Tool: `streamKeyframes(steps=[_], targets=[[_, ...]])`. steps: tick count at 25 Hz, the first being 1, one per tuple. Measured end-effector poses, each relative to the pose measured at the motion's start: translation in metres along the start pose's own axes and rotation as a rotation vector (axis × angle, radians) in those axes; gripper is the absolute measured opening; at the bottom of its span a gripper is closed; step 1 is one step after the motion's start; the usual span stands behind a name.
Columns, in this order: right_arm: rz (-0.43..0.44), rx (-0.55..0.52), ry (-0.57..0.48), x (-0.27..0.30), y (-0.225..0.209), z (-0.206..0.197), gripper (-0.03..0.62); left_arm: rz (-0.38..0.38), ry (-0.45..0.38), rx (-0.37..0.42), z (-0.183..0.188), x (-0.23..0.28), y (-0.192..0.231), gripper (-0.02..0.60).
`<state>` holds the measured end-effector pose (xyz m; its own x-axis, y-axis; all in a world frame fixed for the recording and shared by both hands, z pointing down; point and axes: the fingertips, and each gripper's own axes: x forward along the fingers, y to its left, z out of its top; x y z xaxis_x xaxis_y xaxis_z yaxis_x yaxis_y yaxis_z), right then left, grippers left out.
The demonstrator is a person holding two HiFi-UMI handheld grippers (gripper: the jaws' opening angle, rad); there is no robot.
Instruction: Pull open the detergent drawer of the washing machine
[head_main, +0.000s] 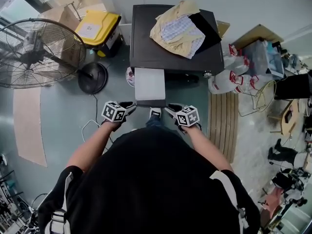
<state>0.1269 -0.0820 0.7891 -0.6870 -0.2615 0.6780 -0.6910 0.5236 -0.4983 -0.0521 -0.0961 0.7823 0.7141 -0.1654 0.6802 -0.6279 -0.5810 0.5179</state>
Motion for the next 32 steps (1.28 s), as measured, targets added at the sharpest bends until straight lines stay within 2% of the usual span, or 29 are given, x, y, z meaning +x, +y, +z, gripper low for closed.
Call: streamKeyframes(steps=[8, 15, 22, 32], targets=[[-0.039, -0.014, -0.085, -0.02, 0.005, 0.021, 0.129, -0.036, -0.091, 0.043, 0.023, -0.022, -0.011, 0.124], [-0.066, -0.011, -0.171, -0.04, 0.014, 0.048, 0.141, -0.029, -0.163, 0.063, 0.039, -0.042, -0.01, 0.124], [-0.096, -0.045, -0.249, -0.063, 0.027, 0.08, 0.141, -0.021, -0.2, 0.094, 0.048, -0.058, -0.013, 0.124], [-0.128, -0.073, -0.314, -0.087, 0.049, 0.097, 0.14, -0.015, -0.239, 0.133, 0.056, -0.083, -0.02, 0.124]])
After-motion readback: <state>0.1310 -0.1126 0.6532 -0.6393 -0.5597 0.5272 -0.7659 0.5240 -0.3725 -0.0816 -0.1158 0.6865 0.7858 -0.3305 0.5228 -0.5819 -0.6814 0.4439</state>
